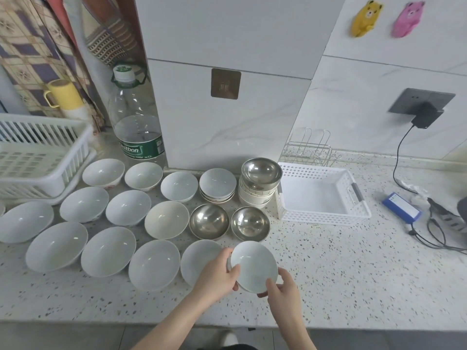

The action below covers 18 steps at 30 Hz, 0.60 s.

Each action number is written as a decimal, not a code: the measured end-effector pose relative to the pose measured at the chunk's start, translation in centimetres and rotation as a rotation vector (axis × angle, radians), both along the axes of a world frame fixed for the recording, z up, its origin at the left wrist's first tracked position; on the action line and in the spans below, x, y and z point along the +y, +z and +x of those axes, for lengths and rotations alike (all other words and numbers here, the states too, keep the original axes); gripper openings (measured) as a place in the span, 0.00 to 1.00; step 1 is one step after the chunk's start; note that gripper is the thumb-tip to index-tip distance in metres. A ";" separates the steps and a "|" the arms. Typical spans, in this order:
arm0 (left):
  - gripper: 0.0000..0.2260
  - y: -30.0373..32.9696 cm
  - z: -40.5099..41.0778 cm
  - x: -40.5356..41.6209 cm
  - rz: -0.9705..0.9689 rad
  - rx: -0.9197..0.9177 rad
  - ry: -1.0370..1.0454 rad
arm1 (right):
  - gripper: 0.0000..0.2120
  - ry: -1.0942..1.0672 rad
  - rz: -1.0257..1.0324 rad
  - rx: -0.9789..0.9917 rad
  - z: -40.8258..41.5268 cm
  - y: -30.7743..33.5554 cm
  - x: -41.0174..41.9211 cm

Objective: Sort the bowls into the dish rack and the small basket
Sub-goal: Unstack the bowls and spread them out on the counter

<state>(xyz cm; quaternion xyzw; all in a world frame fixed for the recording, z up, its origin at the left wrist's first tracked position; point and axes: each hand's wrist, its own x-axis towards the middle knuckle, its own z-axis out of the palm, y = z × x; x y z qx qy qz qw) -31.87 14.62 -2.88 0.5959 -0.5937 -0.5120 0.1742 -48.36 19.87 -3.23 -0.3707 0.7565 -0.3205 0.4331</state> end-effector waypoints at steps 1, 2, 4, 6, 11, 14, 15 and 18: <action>0.19 -0.2 -0.2 0.0 -0.001 -0.032 -0.022 | 0.16 0.018 0.007 0.010 -0.3 -0.1 -0.2; 0.21 -0.3 -0.3 -0.1 -0.001 -0.071 -0.043 | 0.17 0.041 0.015 0.022 -0.5 -0.3 -0.4; 0.24 -0.5 -0.3 -0.2 0.010 -0.138 -0.071 | 0.18 0.089 0.036 0.045 -0.8 -0.5 -0.8; 0.28 -0.6 -0.2 -0.3 0.043 -0.153 -0.074 | 0.19 0.121 0.061 0.056 -1.1 -0.7 -1.2; 0.36 -0.5 -0.1 -0.5 0.072 -0.143 -0.062 | 0.20 0.167 0.082 0.060 -1.4 -1.2 -1.9; 0.36 -0.5 -0.2 -0.5 0.052 -0.151 -0.069 | 0.19 0.162 0.087 0.038 -1.6 -1.4 -2.2; 0.35 -0.5 -0.2 -0.5 0.044 -0.161 -0.072 | 0.19 0.164 0.093 0.032 -1.6 -1.4 -2.3; 0.35 -0.6 -0.4 -0.5 0.029 -0.203 -0.086 | 0.19 0.174 0.101 0.013 -1.9 -1.4 -2.4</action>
